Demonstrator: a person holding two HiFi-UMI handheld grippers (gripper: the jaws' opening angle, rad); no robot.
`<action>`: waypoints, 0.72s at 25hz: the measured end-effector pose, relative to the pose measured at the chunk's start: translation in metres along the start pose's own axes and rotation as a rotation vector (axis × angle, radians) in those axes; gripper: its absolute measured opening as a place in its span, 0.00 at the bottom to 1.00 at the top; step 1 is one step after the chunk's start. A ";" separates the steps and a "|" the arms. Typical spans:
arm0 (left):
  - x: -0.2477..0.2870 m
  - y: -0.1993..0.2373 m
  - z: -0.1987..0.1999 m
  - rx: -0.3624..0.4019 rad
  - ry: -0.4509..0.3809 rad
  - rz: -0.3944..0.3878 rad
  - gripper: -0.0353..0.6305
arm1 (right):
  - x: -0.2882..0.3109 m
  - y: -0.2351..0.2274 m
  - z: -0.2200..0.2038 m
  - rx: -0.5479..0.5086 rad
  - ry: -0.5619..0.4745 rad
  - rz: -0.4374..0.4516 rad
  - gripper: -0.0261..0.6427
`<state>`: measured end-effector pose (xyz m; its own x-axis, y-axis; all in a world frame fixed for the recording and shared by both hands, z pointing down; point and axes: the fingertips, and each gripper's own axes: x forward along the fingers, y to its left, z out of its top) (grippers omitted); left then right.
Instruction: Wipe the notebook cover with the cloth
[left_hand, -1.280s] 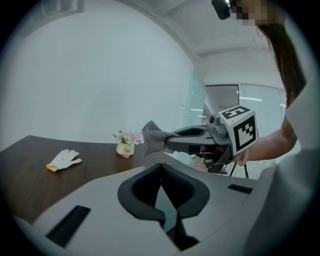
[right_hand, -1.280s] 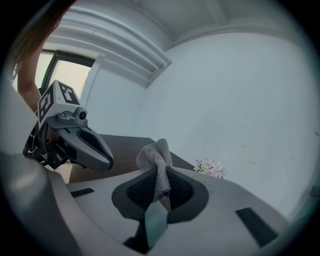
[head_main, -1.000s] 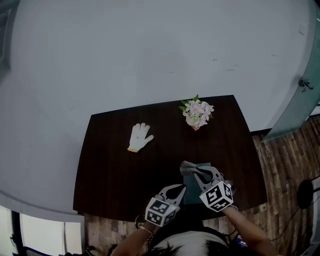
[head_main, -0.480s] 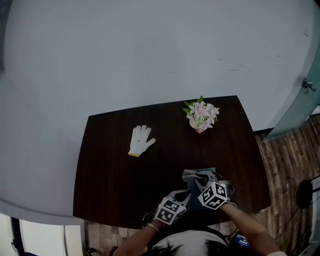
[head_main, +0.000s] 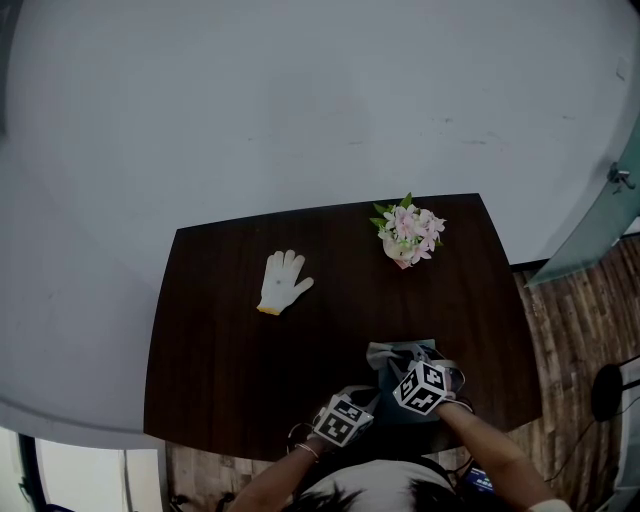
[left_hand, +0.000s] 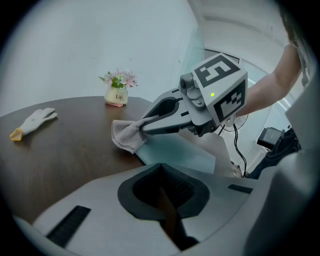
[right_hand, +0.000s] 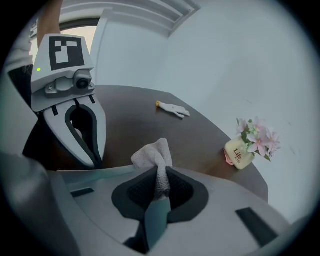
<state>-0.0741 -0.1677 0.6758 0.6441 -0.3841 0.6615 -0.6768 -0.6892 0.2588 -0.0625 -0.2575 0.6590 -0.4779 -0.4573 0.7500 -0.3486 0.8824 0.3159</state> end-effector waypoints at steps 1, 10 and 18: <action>0.001 0.001 -0.003 -0.007 0.007 -0.001 0.08 | 0.002 0.000 -0.001 -0.005 0.009 0.003 0.11; 0.004 -0.001 -0.008 0.045 0.049 -0.012 0.08 | 0.006 0.001 -0.012 -0.009 0.059 0.009 0.11; 0.003 -0.002 -0.008 0.016 0.082 -0.042 0.08 | -0.001 -0.005 -0.028 0.020 0.085 -0.010 0.11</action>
<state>-0.0740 -0.1620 0.6829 0.6398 -0.3034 0.7061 -0.6438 -0.7133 0.2768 -0.0379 -0.2585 0.6730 -0.4040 -0.4543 0.7940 -0.3693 0.8751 0.3128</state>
